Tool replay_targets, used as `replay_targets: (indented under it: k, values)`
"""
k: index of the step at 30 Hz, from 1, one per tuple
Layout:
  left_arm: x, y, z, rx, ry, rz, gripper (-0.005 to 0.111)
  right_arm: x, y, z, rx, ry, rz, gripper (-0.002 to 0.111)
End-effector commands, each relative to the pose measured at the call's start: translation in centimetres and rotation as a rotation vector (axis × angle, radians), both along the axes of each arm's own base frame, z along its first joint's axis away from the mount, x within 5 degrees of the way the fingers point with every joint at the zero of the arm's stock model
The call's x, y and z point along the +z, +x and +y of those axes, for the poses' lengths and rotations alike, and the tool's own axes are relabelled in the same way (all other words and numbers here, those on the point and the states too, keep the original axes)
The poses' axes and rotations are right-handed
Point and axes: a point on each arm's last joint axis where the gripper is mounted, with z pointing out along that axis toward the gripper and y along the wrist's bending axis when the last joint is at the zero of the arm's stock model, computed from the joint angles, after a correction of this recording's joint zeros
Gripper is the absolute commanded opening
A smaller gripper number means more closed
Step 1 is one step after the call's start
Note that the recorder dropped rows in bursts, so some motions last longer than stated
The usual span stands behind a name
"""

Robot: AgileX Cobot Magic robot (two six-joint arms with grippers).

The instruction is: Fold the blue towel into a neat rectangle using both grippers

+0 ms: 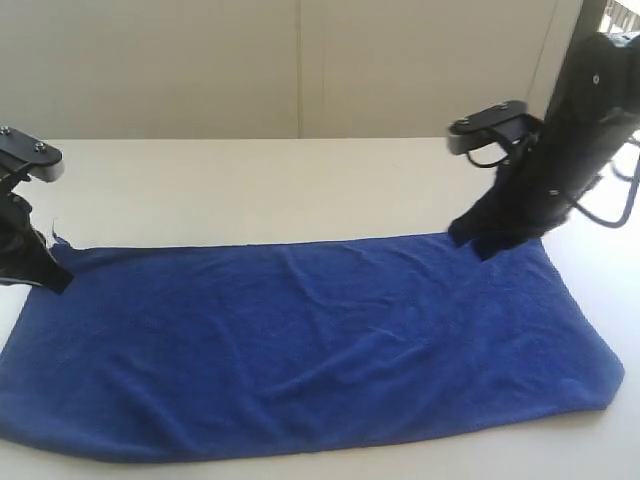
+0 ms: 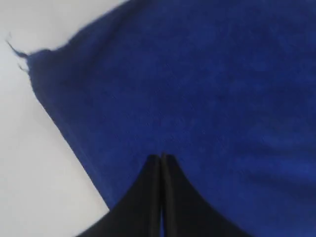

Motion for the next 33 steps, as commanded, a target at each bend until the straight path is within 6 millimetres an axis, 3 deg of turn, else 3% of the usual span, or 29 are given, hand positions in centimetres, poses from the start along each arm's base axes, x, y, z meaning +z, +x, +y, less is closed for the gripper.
replay_targets:
  k: [1, 3, 6, 9, 13, 15, 18, 23, 27, 33]
  values:
    - [0.1, -1.7, -0.1, 0.047, -0.038, 0.168, 0.000, 1.2, -1.0, 6.4, 0.301, 0.239, -0.058, 0.012]
    - [0.4, -2.5, 0.0, 0.031, -0.035, 0.227, 0.000, 1.1, -1.5, 9.0, 0.370, 0.230, -0.085, 0.003]
    - [0.9, -3.2, 0.4, 0.017, -0.076, 0.273, 0.000, 0.4, -1.8, 11.8, 0.432, 0.216, -0.117, 0.000]
    - [1.6, -3.6, 0.5, -0.047, -0.267, 0.294, 0.000, -0.5, -0.9, 12.1, 0.394, 0.152, -0.103, 0.000]
    - [2.9, -3.2, -1.2, -0.181, -0.588, 0.164, 0.000, -0.8, 0.6, 8.5, 0.228, -0.072, -0.070, 0.000]
    - [2.6, -2.7, -2.0, -0.192, -0.676, 0.127, 0.000, -0.4, 0.9, 6.0, 0.124, -0.154, -0.040, 0.000]
    - [0.4, -1.5, -2.8, -0.169, -0.691, 0.178, 0.000, 0.1, 0.8, 2.3, 0.031, -0.190, 0.026, 0.000]
    - [-4.1, 0.2, -4.6, -0.156, -0.688, 0.249, 0.000, -1.6, -0.8, -2.2, -0.095, -0.198, 0.213, 0.000]
    - [-5.7, 1.0, -5.9, -0.188, -0.707, 0.216, 0.000, -3.7, -2.9, -4.5, -0.155, -0.208, 0.328, 0.000]
    - [-7.4, 1.9, -5.4, -0.122, -0.592, 0.170, 0.000, -6.0, -4.6, -4.9, -0.175, -0.202, 0.352, 0.000]
